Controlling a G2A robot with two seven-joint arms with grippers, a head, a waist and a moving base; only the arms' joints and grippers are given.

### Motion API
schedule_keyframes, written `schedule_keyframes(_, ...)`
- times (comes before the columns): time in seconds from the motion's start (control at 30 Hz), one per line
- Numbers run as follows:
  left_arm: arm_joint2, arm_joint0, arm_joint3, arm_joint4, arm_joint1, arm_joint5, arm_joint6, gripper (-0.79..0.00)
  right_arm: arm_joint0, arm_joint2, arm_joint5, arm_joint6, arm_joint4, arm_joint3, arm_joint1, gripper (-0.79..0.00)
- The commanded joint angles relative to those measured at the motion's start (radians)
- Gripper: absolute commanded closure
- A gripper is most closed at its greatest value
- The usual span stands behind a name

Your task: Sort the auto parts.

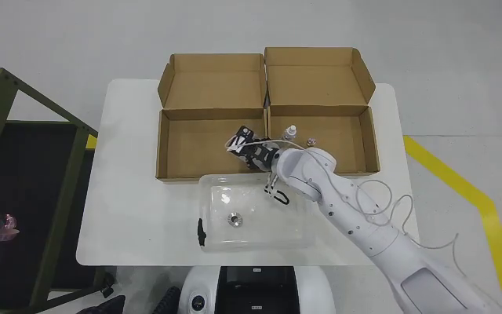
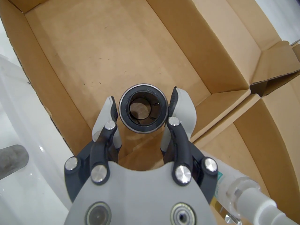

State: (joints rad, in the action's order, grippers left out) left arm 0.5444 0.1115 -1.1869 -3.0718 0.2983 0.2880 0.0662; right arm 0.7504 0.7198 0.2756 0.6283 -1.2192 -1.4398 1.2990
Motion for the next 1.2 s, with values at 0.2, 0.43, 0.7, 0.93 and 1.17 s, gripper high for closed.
schedule_keyframes(0.2, 0.000, 0.000, 0.000, 0.000, 0.000, 0.000, 0.000, -0.785, 0.015, 0.033, 0.016, -0.013, 0.004, -0.035, 0.001, -0.542)
schedule_keyframes(0.43, 0.000, 0.000, 0.000, 0.000, 0.000, 0.000, 0.000, -0.785, 0.067, 0.097, 0.056, -0.015, -0.002, -0.178, -0.015, -0.591)
schedule_keyframes(0.7, 0.000, 0.000, 0.000, 0.000, 0.000, 0.000, 0.000, -0.785, 0.177, 0.168, 0.155, -0.025, 0.013, -0.368, -0.043, -0.646)
schedule_keyframes(0.93, 0.000, 0.000, 0.000, 0.000, 0.000, 0.000, 0.000, -0.785, 0.288, 0.187, 0.246, -0.040, -0.009, -0.468, -0.063, -0.686)
schedule_keyframes(1.17, 0.000, 0.000, 0.000, 0.000, 0.000, 0.000, 0.000, -0.785, 0.387, 0.177, 0.308, -0.059, -0.107, -0.536, -0.081, -0.699)
